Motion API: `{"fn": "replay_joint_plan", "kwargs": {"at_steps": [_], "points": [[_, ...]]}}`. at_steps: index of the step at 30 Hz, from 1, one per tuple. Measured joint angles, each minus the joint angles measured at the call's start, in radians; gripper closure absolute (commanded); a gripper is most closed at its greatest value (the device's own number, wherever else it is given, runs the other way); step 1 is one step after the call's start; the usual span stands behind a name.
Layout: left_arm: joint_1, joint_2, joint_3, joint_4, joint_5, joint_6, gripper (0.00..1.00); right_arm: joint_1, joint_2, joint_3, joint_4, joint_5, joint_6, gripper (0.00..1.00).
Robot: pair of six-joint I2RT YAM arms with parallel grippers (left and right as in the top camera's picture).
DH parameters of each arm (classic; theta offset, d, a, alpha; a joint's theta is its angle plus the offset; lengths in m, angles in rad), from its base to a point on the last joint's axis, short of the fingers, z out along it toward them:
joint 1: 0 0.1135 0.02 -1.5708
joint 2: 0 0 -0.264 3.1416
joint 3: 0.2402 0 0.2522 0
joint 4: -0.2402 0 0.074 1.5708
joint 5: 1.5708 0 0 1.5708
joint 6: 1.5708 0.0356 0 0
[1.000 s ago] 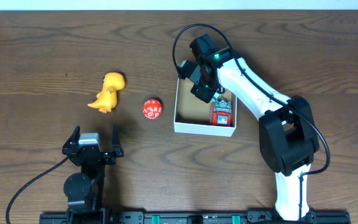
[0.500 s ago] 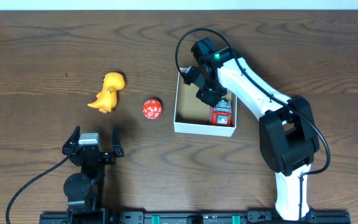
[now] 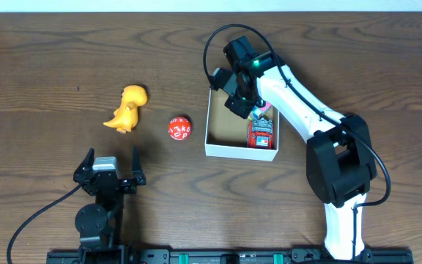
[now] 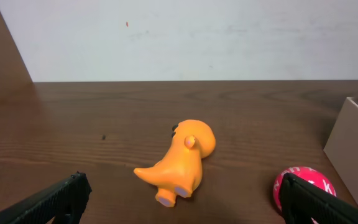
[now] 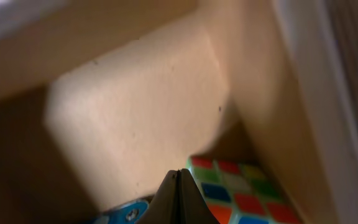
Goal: Pack container
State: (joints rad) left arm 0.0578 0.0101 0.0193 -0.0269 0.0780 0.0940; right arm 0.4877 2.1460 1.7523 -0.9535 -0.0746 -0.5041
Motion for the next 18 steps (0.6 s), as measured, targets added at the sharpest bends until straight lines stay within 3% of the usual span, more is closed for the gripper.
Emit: {"fn": "replay_joint_plan", "kwargs": {"at_steps": [18], "points": [[0.000,0.000,0.000,0.000,0.000,0.000,0.02,-0.024,0.034,0.000,0.072,0.069,0.000,0.99]]}}
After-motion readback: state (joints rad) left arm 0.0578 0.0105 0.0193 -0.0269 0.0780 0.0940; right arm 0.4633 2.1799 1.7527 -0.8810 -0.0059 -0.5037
